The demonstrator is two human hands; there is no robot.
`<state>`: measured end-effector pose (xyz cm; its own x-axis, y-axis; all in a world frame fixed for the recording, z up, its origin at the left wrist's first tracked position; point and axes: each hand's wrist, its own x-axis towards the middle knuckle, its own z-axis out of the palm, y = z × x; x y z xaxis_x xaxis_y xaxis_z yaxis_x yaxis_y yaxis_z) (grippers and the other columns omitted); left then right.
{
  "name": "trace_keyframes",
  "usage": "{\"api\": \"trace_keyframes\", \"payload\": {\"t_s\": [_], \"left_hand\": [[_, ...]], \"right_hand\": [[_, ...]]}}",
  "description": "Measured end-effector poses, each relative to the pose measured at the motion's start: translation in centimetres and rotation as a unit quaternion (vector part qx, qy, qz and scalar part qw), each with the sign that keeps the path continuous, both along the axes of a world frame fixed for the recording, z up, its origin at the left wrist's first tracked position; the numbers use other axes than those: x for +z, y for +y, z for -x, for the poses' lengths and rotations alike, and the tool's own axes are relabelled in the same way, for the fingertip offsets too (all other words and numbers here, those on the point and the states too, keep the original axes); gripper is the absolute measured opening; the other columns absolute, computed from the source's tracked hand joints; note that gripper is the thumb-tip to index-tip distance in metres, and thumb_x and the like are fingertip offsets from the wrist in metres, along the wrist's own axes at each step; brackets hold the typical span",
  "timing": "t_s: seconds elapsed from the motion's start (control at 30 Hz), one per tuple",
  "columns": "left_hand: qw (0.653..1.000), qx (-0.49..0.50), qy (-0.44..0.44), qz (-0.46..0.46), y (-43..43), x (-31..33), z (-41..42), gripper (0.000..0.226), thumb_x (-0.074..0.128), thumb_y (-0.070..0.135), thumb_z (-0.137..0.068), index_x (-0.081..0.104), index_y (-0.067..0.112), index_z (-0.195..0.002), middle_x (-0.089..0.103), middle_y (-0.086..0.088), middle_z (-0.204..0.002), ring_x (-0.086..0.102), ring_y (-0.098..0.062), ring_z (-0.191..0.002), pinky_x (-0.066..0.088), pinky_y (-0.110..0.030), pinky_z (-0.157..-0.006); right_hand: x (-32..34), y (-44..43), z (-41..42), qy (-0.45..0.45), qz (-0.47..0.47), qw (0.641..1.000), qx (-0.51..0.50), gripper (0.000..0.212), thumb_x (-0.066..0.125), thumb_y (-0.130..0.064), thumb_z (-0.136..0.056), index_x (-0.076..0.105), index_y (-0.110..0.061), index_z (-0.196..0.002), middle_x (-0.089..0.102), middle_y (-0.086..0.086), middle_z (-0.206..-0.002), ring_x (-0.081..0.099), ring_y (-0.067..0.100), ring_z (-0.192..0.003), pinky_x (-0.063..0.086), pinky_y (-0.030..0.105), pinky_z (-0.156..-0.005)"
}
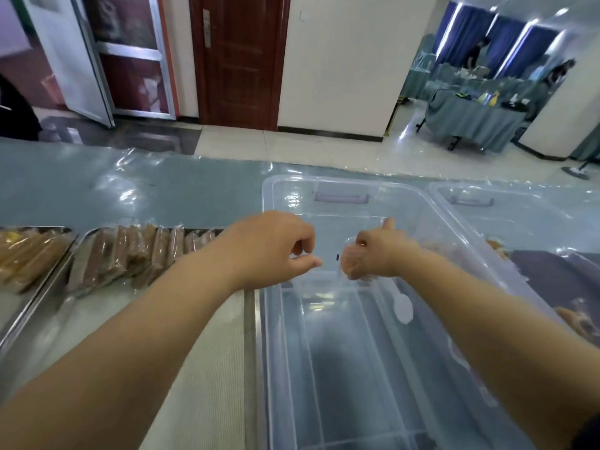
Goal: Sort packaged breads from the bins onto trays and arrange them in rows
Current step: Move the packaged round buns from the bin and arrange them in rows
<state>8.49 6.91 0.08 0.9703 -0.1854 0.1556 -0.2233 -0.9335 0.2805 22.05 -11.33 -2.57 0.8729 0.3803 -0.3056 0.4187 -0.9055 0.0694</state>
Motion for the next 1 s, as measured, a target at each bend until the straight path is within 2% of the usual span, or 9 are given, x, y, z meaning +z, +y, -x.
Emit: {"api": "trace_keyframes", "payload": {"t_s": [0.07,0.17,0.27,0.33,0.43,0.6,0.77,0.87,1.0], "left_hand": [[1.0,0.018,-0.014,0.006,1.4,0.8,1.2,0.02,0.053,0.051,-0.088,0.056,0.03,-0.089,0.056,0.015,-0.086,0.054,-0.005,-0.081,0.05,-0.028,-0.074],[0.999,0.051,-0.011,0.011,4.0,1.3,3.9,0.021,0.054,0.051,-0.087,0.058,0.031,-0.09,0.059,0.014,-0.087,0.054,-0.004,-0.08,0.047,-0.023,-0.07],[0.996,0.087,-0.008,0.02,7.3,0.9,7.9,0.021,0.055,0.053,-0.085,0.061,0.034,-0.092,0.06,0.017,-0.087,0.054,-0.001,-0.078,0.05,-0.026,-0.071],[0.994,0.111,0.0,0.022,9.7,0.3,11.1,0.022,0.057,0.055,-0.084,0.062,0.034,-0.09,0.059,0.018,-0.086,0.054,0.001,-0.078,0.052,-0.031,-0.074],[0.989,0.146,0.017,0.011,13.7,-1.2,16.6,0.021,0.058,0.055,-0.083,0.062,0.034,-0.087,0.058,0.016,-0.086,0.053,-0.002,-0.079,0.05,-0.029,-0.073],[0.976,0.202,0.079,0.022,20.8,-4.9,26.1,0.02,0.06,0.051,-0.083,0.063,0.031,-0.086,0.061,0.015,-0.082,0.057,-0.002,-0.077,0.052,-0.03,-0.074],[0.952,0.252,0.167,0.047,26.5,-9.4,35.3,0.021,0.058,0.051,-0.086,0.062,0.031,-0.086,0.059,0.015,-0.084,0.055,-0.001,-0.078,0.051,-0.025,-0.071],[0.931,0.295,0.197,0.089,29.5,-11.9,39.6,0.018,0.06,0.05,-0.085,0.061,0.032,-0.082,0.06,0.016,-0.083,0.056,-0.001,-0.077,0.05,-0.025,-0.073],[0.902,0.357,0.201,0.133,32.5,-14.4,43.8,0.015,0.062,0.046,-0.085,0.064,0.031,-0.083,0.062,0.015,-0.084,0.058,0.0,-0.078,0.049,-0.021,-0.072]], "right_hand": [[3.1,0.1,1.5,-0.034,-0.038,0.999,0.003,0.056,0.064,-0.054,-0.073,0.051,-0.025,-0.119,0.047,0.002,-0.112,0.032,0.029,-0.116,0.046,0.043,-0.091],[7.0,0.7,4.9,-0.088,-0.116,0.989,0.034,0.048,0.063,-0.052,-0.075,0.052,-0.027,-0.115,0.048,0.002,-0.115,0.033,0.027,-0.113,0.043,0.037,-0.092],[9.7,2.7,9.4,-0.092,-0.249,0.964,0.007,0.067,0.075,-0.05,-0.065,0.051,-0.029,-0.123,0.032,0.004,-0.122,0.045,0.025,-0.106,0.045,0.037,-0.095],[10.6,4.8,12.6,-0.092,-0.278,0.956,0.019,0.074,0.08,-0.05,-0.063,0.05,-0.029,-0.128,0.029,0.003,-0.125,0.049,0.025,-0.101,0.045,0.035,-0.096],[10.8,8.9,17.7,-0.074,-0.29,0.953,0.052,0.077,0.081,-0.051,-0.063,0.049,-0.029,-0.129,0.028,0.0,-0.121,0.046,0.021,-0.098,0.041,0.03,-0.092],[7.3,16.7,26.1,-0.007,-0.243,0.964,0.106,0.075,0.08,-0.054,-0.064,0.049,-0.031,-0.128,0.029,-0.002,-0.114,0.041,0.016,-0.103,0.04,0.032,-0.098],[1.0,24.3,33.0,0.089,-0.211,0.963,0.14,0.084,0.08,-0.058,-0.06,0.047,-0.033,-0.133,0.028,0.004,-0.135,0.045,0.026,-0.116,0.041,0.039,-0.103],[-2.6,28.2,36.0,0.143,-0.2,0.957,0.154,0.076,0.081,-0.054,-0.062,0.05,-0.032,-0.128,0.03,-0.001,-0.121,0.049,0.02,-0.098,0.046,0.034,-0.096],[-6.8,32.9,38.4,0.181,-0.209,0.947,0.165,0.076,0.08,-0.056,-0.06,0.049,-0.035,-0.127,0.027,-0.002,-0.119,0.05,0.021,-0.099,0.048,0.036,-0.095]]}}
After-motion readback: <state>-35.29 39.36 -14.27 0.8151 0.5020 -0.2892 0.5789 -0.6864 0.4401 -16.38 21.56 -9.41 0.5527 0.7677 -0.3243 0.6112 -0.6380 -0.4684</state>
